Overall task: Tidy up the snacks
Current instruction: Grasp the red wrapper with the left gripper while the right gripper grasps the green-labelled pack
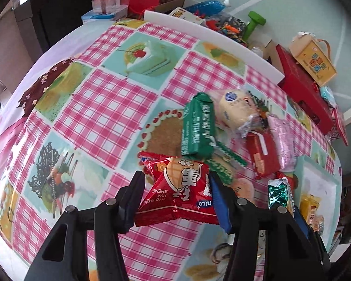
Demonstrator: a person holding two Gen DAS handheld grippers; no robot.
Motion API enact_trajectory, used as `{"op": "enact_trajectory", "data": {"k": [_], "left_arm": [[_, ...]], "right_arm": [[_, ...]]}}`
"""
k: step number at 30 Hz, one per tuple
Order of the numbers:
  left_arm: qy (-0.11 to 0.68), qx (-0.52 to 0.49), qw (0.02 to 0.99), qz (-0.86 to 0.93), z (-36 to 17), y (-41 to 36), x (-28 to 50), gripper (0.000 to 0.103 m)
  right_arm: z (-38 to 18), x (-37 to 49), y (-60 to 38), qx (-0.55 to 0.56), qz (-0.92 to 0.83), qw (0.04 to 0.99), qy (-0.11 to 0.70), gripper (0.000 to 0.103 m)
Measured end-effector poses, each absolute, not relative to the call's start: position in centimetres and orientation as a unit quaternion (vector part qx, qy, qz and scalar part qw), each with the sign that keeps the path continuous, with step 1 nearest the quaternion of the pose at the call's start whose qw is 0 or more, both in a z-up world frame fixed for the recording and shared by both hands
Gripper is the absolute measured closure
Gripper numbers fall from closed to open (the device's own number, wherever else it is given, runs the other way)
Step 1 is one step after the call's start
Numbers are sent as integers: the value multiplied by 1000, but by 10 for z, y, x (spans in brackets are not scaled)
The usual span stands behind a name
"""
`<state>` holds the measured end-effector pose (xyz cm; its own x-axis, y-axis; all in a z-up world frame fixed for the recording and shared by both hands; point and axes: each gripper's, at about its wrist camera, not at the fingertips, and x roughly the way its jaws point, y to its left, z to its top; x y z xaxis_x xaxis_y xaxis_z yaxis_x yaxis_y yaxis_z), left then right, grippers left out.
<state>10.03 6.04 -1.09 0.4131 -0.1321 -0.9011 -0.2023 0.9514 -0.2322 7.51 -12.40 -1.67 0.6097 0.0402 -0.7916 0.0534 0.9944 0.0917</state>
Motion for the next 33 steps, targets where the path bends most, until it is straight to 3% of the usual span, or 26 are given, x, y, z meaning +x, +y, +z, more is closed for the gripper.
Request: {"op": "enact_trajectory", "data": {"k": [14, 33], "left_arm": [[493, -168, 853, -38, 29, 41, 88, 47], [434, -97, 872, -204, 66, -103, 84, 47]], "right_arm": [[13, 56, -142, 69, -3, 910, 408, 53], [40, 25, -286, 133, -171, 910, 355, 53]]}}
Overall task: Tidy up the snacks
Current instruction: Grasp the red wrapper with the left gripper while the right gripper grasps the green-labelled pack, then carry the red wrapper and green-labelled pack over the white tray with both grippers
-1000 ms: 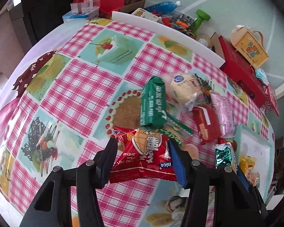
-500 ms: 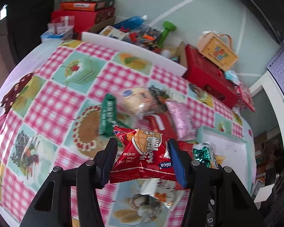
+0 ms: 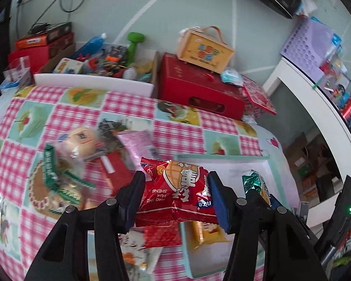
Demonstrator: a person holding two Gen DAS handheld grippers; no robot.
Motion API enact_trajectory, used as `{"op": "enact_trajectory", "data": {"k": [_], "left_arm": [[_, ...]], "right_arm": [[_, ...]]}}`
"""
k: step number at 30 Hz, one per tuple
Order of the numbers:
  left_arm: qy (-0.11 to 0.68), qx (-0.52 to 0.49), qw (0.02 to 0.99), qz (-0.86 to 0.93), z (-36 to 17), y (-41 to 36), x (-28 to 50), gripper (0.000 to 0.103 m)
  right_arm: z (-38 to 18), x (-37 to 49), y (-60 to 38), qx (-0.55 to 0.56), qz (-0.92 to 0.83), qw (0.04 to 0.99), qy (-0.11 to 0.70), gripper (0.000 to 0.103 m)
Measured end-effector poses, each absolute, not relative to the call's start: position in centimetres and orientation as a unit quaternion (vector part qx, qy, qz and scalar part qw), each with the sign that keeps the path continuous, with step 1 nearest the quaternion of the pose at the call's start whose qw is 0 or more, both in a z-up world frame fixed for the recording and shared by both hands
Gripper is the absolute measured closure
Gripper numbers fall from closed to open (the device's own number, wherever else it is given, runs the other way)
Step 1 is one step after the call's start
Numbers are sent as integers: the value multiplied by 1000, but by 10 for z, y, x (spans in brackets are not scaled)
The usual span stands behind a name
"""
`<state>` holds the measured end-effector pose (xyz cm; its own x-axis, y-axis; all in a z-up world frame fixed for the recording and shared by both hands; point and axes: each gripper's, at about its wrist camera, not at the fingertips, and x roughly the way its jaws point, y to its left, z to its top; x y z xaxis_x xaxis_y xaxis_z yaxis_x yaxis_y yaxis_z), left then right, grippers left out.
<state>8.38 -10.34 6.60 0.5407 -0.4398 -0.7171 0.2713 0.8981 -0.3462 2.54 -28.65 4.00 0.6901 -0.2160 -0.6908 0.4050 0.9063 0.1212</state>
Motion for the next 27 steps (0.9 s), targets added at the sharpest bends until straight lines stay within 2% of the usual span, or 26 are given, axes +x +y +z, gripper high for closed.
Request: {"op": "enact_trajectory", "data": {"k": [6, 7, 8, 17, 23, 27], "left_arm": [[432, -75, 865, -244, 60, -145, 84, 48], [431, -71, 864, -251, 59, -152, 84, 65], [431, -68, 862, -259, 57, -159, 84, 71], [458, -46, 847, -266, 35, -191, 91, 71], [487, -59, 840, -232, 31, -164, 102, 71], [500, -64, 839, -204, 29, -140, 108, 64]], "right_arm": [[33, 12, -334, 158, -227, 894, 353, 53], [31, 10, -341, 161, -236, 891, 352, 53], [30, 8, -348, 163, -245, 889, 352, 53], [11, -3, -382, 185, -285, 864, 372, 53], [-4, 0, -387, 208, -285, 844, 404, 53], [-10, -1, -388, 217, -291, 832, 420, 53]]}}
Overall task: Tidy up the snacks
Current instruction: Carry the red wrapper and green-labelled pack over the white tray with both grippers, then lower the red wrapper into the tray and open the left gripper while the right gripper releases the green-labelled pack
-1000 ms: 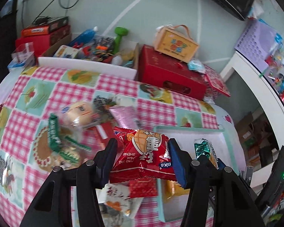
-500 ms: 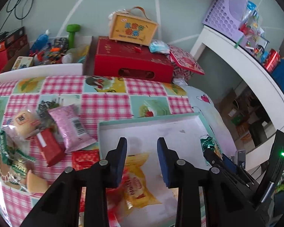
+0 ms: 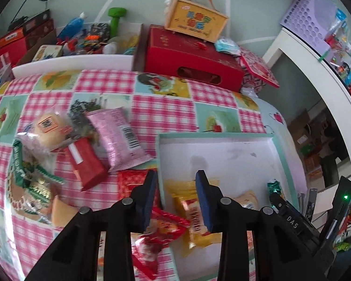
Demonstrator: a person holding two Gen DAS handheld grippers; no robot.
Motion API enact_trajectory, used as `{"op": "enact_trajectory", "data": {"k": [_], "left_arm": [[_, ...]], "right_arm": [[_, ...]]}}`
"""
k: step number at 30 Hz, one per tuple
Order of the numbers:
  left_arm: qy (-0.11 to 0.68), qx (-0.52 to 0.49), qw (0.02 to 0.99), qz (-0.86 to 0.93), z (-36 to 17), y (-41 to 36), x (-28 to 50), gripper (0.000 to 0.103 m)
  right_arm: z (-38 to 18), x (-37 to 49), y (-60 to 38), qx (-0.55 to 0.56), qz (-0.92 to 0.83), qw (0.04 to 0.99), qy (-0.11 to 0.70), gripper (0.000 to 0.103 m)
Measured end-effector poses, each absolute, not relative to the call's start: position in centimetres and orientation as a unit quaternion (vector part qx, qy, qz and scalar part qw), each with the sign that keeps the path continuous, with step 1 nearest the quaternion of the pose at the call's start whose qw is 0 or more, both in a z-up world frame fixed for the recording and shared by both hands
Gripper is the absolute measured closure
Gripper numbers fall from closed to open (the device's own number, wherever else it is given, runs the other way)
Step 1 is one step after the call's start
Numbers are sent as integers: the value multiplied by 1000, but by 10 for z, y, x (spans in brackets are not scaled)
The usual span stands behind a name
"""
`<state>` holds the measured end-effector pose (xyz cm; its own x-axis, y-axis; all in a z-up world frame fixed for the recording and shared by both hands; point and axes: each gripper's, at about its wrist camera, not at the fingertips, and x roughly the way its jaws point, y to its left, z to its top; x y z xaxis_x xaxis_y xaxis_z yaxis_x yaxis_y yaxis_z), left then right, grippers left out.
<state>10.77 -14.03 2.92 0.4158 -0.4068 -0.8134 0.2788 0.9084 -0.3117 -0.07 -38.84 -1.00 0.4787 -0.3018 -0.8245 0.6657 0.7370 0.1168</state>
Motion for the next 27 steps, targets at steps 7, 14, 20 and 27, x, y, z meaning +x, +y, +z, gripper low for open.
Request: {"op": "enact_trajectory", "data": {"k": [7, 14, 20, 27], "left_arm": [[542, -124, 812, -178, 6, -94, 109, 41], [559, -118, 799, -187, 4, -85, 94, 31], [593, -105, 772, -201, -12, -94, 91, 31], [590, -94, 772, -216, -16, -104, 86, 53]], "right_arm": [[-11, -2, -385, 212, -291, 824, 437, 53], [-8, -5, -377, 201, -288, 824, 445, 53], [-7, -6, -374, 195, -289, 824, 448, 53], [-9, -4, -374, 195, -288, 823, 450, 53]]}}
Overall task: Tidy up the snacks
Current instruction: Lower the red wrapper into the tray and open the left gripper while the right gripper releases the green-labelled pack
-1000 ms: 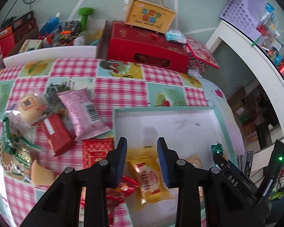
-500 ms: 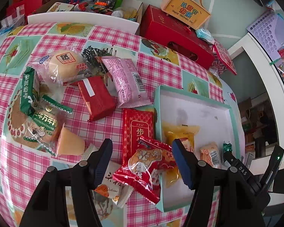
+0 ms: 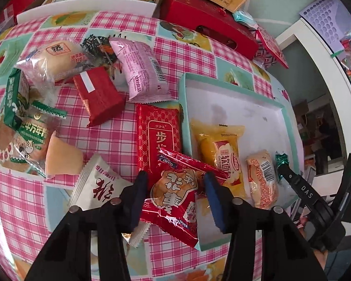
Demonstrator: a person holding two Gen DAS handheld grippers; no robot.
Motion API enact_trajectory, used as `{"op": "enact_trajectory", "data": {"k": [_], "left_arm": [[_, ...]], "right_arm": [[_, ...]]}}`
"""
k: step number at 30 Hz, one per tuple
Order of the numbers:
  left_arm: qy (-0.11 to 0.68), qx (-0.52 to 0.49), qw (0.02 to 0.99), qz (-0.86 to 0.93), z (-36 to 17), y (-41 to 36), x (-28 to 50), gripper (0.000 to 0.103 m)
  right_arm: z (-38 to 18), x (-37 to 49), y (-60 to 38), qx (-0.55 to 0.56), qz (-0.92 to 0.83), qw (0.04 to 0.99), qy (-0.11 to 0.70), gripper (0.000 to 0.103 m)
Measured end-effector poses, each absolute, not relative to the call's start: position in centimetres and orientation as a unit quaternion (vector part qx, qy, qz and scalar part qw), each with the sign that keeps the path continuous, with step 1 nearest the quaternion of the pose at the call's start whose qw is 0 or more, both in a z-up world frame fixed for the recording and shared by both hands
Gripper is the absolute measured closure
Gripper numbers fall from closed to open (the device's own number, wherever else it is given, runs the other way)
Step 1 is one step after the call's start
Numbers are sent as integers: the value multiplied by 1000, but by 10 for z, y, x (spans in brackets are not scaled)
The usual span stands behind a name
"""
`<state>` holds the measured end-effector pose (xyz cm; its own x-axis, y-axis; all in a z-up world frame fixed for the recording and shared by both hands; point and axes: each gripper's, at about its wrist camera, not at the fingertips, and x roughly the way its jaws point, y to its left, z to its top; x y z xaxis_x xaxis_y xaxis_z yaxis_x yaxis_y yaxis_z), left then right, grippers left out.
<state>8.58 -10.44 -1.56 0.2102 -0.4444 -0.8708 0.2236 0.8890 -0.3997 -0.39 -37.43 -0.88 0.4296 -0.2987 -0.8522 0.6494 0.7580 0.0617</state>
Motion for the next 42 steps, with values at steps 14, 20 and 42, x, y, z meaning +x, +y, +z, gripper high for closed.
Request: {"op": "enact_trajectory", "data": {"k": [14, 20, 42], "left_arm": [[592, -97, 762, -245, -13, -105, 82, 29], [590, -30, 774, -228, -17, -118, 73, 31], [513, 37, 817, -263, 6, -175, 83, 50]], "right_arm": [[-10, -3, -374, 194, -288, 822, 452, 53], [-10, -3, -374, 197, -287, 821, 452, 53], [-10, -6, -377, 211, -288, 819, 449, 53]]}}
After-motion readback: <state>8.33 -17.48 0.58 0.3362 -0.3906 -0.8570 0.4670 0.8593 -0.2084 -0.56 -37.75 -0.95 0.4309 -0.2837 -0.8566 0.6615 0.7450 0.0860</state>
